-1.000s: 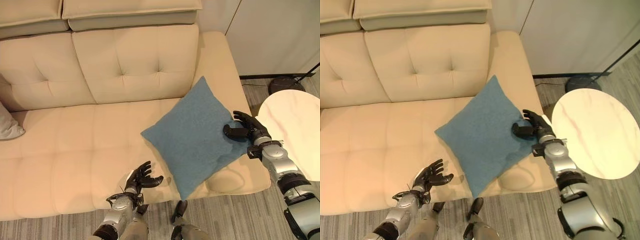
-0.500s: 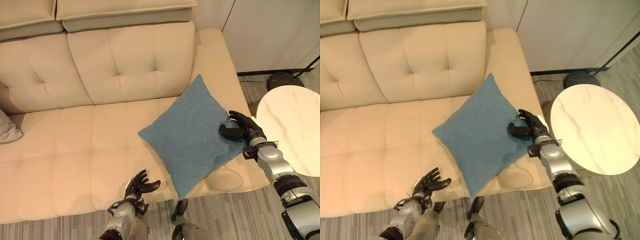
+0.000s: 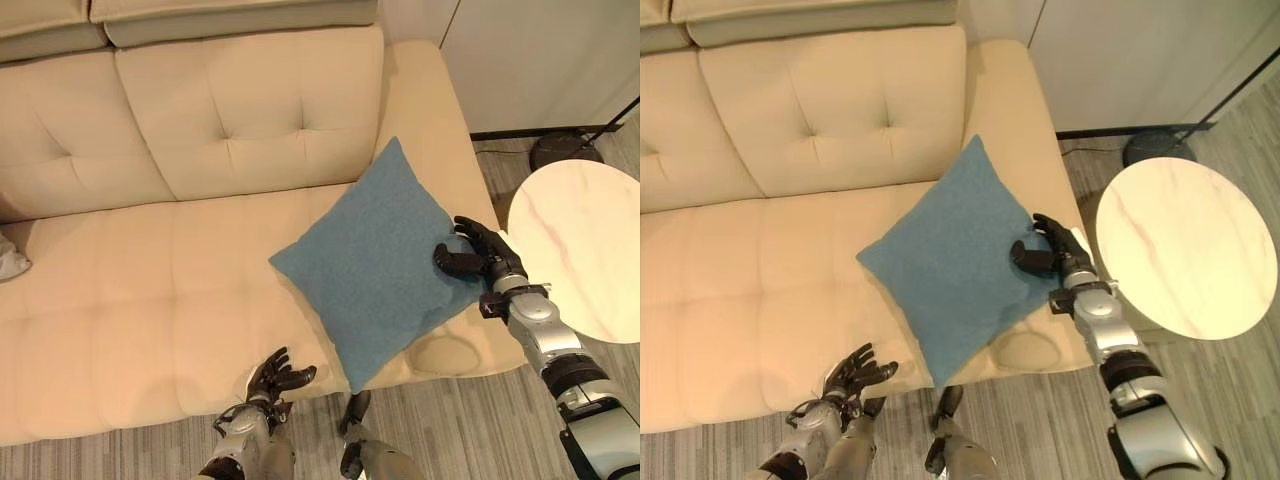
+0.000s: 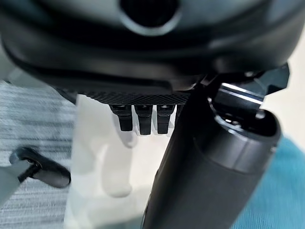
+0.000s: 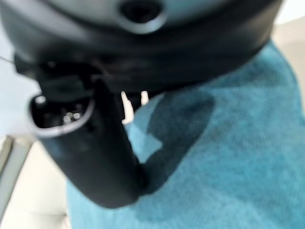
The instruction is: Pick up all the scattered cushions and arrange them neatly on the sofa.
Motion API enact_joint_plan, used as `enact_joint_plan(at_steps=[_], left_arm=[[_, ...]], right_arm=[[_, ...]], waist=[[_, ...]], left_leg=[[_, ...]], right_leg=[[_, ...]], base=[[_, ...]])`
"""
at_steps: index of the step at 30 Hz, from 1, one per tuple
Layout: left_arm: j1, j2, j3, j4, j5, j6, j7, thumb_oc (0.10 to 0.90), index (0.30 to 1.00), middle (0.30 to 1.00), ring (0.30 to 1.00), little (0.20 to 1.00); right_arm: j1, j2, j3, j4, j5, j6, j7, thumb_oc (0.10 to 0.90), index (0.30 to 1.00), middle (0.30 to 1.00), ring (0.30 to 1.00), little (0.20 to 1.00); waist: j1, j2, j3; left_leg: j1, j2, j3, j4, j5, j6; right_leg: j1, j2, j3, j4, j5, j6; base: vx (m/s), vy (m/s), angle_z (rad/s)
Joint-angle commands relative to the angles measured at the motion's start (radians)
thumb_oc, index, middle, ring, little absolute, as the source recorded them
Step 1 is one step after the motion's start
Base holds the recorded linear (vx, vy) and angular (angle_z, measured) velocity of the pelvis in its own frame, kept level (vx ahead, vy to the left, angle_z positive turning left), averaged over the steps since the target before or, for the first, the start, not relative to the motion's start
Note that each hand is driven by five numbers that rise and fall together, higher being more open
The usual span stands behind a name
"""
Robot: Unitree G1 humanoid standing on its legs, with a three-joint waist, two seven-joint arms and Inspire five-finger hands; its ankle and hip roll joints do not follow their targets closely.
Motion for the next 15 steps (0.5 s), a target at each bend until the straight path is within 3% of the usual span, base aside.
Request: enact_joint_plan(at_steps=[1,15], left_arm=[[-0.061,-0.027,-0.029,-0.029,-0.007,-0.045,-0.013,0.8,0.9,0.9,0.9,0.9],[-0.204,-0.097,-0.05,-0.038,-0.134,-0.064,0.068,0.8,0.9,0.9,0.9,0.9]], right_arm=[[0.012,0.096,0.059,-0.095,0.034,-0.052,0.021,0.8,0.9,0.9,0.9,0.9],[0.076,0.335,0.133,-0.183,0.11,-0.078,-0.015,0.8,0.9,0.9,0.9,0.9]], waist=[[0.014,-0.069,-0.034],[-0.011,-0.071,-0.005]], left_leg=[[-0.045,-0.057,0.084,-0.046,0.04,0.02],[-0.055,-0.056,0.097,-0.047,0.041,0.026]], right_leg=[[0.002,-0.004,0.155,0.027,-0.121,0.034],[-0.022,-0.003,0.188,0.028,-0.106,0.039]], base=[[-0.01,0.002,-0.04],[-0.01,0.004,-0.07]])
